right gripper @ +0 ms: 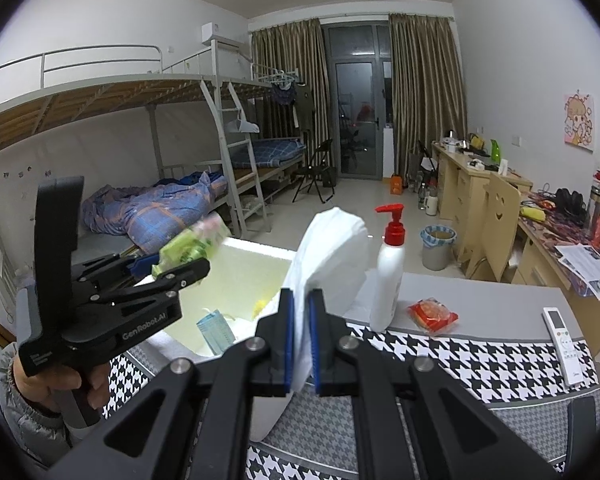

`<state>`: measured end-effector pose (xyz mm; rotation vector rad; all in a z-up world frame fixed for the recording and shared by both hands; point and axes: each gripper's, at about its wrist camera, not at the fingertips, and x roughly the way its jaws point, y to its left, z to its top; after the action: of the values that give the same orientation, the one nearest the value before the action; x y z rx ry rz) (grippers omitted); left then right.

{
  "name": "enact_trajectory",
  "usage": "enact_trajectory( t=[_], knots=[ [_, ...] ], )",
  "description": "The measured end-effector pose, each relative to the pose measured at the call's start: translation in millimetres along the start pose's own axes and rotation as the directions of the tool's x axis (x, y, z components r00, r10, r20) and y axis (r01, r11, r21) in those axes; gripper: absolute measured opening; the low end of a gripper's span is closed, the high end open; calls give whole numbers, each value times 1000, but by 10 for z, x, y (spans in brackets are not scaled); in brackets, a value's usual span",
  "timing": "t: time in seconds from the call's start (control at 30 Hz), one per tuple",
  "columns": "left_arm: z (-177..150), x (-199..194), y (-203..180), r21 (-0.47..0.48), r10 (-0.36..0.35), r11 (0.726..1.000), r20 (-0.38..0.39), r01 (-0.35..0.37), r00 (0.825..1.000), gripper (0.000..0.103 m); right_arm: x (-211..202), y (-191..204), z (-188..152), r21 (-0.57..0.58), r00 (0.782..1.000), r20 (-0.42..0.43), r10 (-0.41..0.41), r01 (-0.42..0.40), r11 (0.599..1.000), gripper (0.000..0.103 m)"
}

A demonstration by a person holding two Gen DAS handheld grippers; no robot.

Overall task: Organize soft objects
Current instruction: 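Lower green packet into foam box and open left tool while right tool carries tissue, then lower white tissue into foam box and open right tool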

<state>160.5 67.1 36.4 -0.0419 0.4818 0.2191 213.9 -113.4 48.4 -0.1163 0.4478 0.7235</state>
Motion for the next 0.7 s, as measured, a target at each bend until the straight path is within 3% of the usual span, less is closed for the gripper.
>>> enact_trajectory(
  t=[0.07,0.13,0.37,0.7],
  knots=[
    [-7,9,43,-15,13,1000,-2,-13,1000,78,10,11,0,1,1000,-4,-3,3,1000,10],
    [-20,-46,88,-28,30,999,23,-30,999,84,16,25,3,-1,1000,-6,-6,6,1000,10],
    [-37,-147,124,-13,47,999,54,-46,997,97,50,76,28,-2,1000,-12,-5,5,1000,10],
    [-14,-271,245,-42,71,997,88,-68,994,101,85,128,77,-13,1000,-10,17,-17,1000,10]
  ],
)
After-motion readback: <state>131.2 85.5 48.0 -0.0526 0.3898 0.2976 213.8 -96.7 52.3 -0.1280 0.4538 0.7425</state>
